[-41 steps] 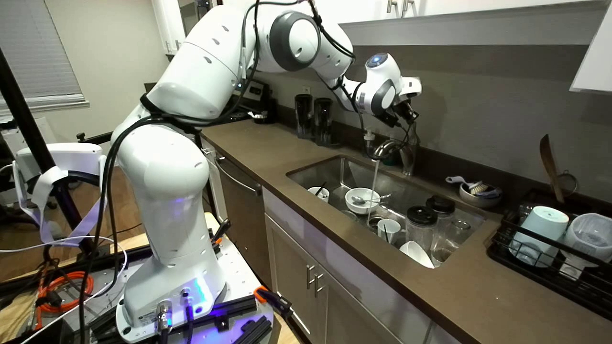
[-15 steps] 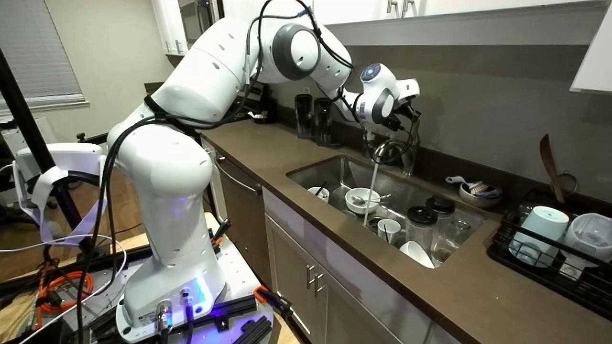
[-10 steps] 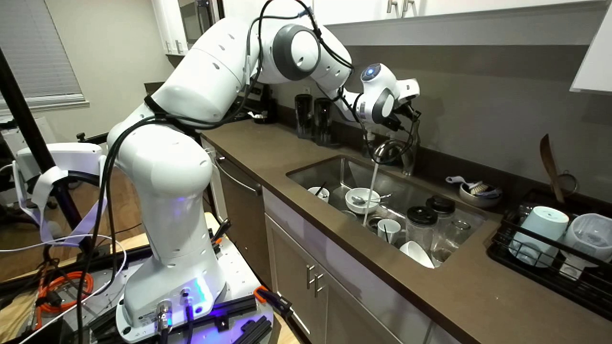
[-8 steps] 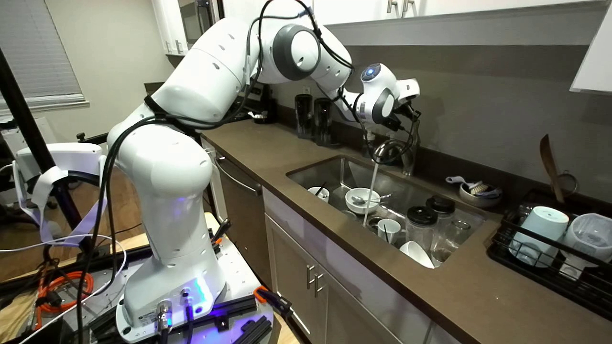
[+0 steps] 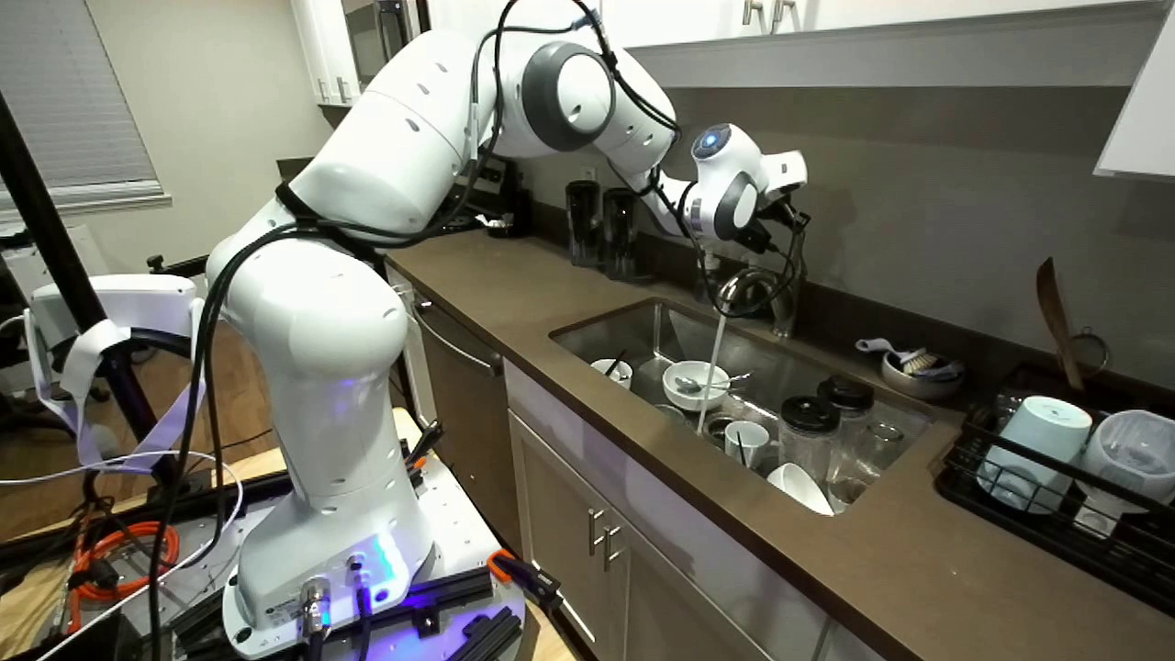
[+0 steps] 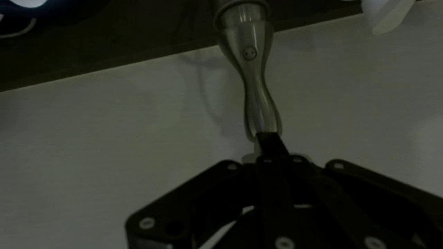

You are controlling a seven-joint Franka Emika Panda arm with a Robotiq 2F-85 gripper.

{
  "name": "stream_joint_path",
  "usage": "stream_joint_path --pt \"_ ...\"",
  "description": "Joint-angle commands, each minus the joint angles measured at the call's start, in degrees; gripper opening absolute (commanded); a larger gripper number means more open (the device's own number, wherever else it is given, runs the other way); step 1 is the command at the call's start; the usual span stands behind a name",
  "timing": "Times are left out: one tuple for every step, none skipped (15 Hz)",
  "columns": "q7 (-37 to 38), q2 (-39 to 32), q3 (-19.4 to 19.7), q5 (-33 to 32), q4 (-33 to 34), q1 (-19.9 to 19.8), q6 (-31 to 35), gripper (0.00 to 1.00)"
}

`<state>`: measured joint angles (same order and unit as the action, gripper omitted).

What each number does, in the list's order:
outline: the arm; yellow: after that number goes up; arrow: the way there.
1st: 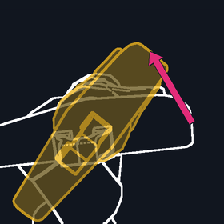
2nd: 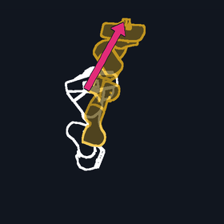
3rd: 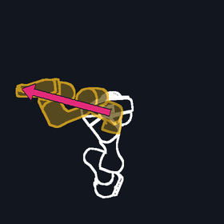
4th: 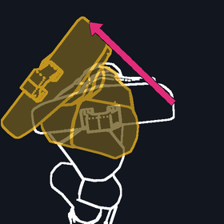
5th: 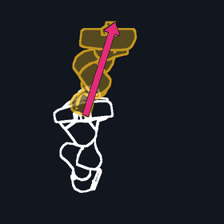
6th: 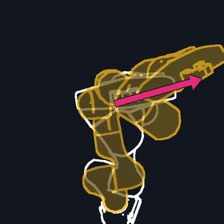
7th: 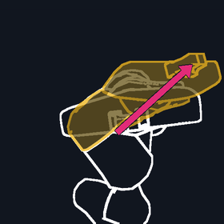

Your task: Close the faucet, open the faucet, close the faucet

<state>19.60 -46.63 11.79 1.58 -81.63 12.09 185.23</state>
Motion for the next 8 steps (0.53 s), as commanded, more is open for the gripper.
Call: stream_joint_path --pt "0.84 3.45 1.21 0.83 -7.03 1.00 4.95 0.00" --pt "1.07 4.00 1.77 1.15 -9.26 1.71 6.72 0.00" --pt "0.81 4.99 1.27 1.06 -11.44 1.47 7.78 0.00" --pt "0.59 5.99 0.59 0.79 -13.65 1.12 8.61 0.00" --pt "0.46 6.94 0.35 0.62 -15.78 1.02 9.59 0.00" --pt "0.45 7.86 0.21 0.59 -17.67 1.02 10.31 0.00" --pt "0.30 8.81 0.23 0.40 -18.72 0.62 10.47 0.00" --pt "0.27 9.61 0.77 0.59 -20.05 0.93 10.78 0.00"
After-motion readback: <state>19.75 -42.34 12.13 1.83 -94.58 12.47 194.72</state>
